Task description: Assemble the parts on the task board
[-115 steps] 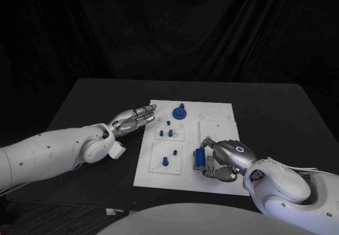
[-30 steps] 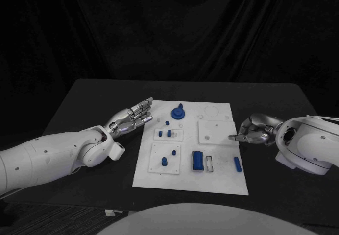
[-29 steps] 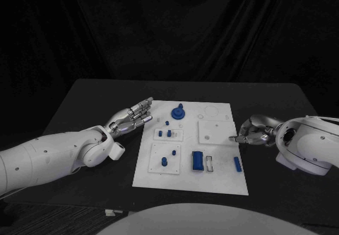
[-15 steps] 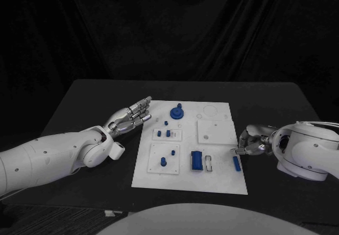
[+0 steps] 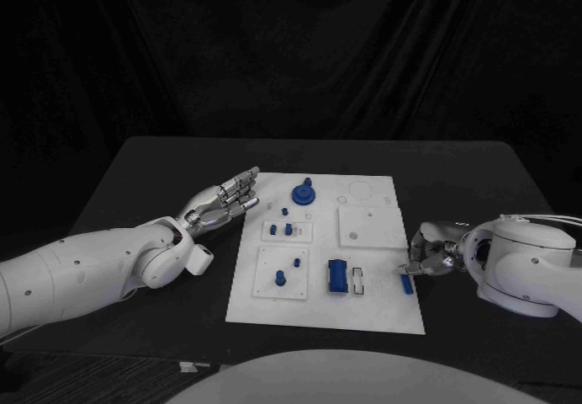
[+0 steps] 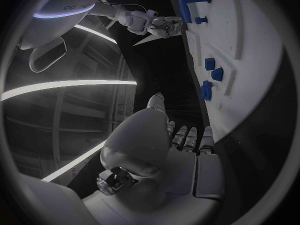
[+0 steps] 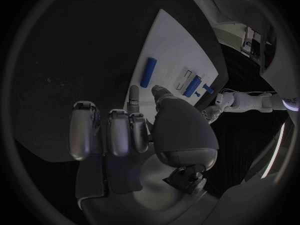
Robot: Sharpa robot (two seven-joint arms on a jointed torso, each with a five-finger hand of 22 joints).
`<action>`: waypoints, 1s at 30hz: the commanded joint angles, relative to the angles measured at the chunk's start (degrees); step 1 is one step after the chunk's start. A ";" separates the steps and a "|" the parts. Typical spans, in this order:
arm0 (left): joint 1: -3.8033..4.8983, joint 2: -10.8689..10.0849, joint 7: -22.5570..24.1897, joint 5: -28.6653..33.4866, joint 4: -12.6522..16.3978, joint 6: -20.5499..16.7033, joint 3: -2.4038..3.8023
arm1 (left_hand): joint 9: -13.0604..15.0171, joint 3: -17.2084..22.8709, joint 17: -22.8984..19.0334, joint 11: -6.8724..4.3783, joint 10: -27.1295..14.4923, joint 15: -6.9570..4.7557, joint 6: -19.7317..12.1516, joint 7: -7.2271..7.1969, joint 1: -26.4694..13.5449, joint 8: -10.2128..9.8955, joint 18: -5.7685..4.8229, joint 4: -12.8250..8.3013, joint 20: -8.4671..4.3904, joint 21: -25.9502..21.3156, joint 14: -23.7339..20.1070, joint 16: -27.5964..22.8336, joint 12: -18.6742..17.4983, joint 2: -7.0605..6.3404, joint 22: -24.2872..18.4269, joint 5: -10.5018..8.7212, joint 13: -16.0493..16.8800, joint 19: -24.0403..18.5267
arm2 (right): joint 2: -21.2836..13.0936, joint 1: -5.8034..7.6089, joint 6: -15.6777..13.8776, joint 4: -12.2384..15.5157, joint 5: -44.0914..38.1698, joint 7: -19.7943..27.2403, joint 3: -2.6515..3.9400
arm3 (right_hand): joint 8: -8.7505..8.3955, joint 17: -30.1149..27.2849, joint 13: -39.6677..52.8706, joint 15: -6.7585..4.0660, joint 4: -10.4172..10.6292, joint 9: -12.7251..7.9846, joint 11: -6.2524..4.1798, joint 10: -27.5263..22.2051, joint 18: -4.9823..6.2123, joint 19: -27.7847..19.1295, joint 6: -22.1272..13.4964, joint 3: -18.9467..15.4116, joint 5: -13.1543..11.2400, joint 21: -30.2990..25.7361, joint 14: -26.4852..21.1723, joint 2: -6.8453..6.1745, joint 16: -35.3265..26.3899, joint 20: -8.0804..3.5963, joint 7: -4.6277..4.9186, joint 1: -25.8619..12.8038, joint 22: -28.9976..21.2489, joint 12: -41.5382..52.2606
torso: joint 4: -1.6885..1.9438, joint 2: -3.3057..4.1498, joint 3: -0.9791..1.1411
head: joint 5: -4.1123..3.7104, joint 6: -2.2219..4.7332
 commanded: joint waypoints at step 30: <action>-0.25 0.32 0.97 0.03 -0.31 2.18 0.04 | 0.15 2.23 -0.09 2.73 0.48 2.12 0.53 3.07 3.16 0.06 0.36 -0.34 2.41 -0.05 -0.03 -0.21 0.70 1.24 0.07 3.48 0.23 0.07 | 1.88 -4.27 -3.76 -1.00 1.03 2.77 0.01 | -7.13 4.21 15.09 -0.30 -5.32 5.71 0.04 5.84 -0.81 1.77 1.02 12.19 28.27 0.09 4.09 0.65 -0.37 -0.27 0.43 5.78 11.47 0.14 | 0.00 0.01 -0.01 | 0.28 -0.01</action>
